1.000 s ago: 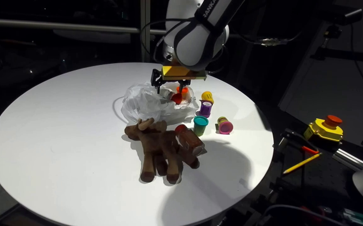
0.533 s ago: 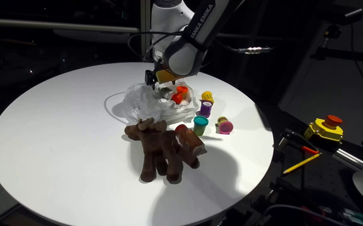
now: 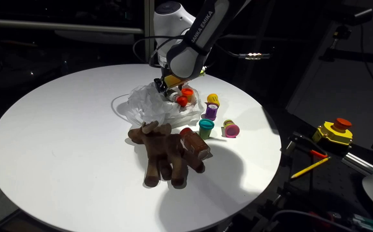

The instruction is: Remove the things from the plastic bag and put them on the table

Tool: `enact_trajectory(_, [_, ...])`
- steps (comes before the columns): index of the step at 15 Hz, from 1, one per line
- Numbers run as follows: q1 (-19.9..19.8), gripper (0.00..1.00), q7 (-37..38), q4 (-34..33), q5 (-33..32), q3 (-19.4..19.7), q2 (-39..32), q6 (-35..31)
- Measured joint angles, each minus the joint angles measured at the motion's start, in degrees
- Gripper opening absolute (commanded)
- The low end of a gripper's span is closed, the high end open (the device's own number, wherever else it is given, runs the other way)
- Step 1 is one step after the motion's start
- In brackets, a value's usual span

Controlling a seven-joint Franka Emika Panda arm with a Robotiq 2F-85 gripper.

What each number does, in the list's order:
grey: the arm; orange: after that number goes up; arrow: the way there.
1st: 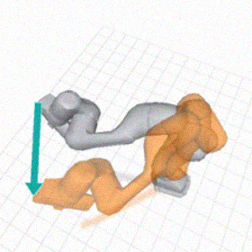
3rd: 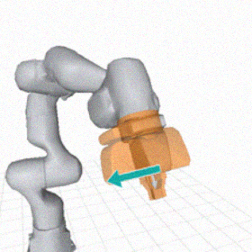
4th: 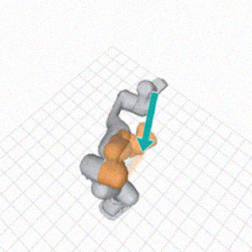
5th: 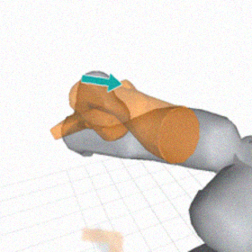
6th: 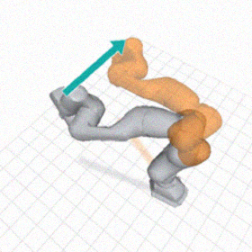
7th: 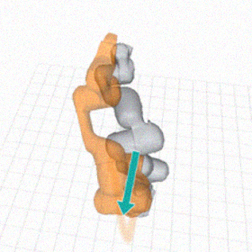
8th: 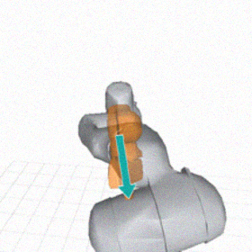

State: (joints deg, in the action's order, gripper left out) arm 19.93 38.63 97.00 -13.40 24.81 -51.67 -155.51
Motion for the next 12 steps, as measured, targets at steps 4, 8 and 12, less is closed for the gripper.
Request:
enact_trajectory(4, [-4.43, 0.27, -4.67, -2.11, 1.00, -4.41, 0.17, 3.56])
enact_trajectory(8, [-8.22, 0.27, -8.76, -4.68, 3.15, -8.14, 0.29, 6.67])
enact_trajectory(12, [-9.64, 0.27, -9.76, -5.37, 5.87, -10.51, 1.56, 7.70])
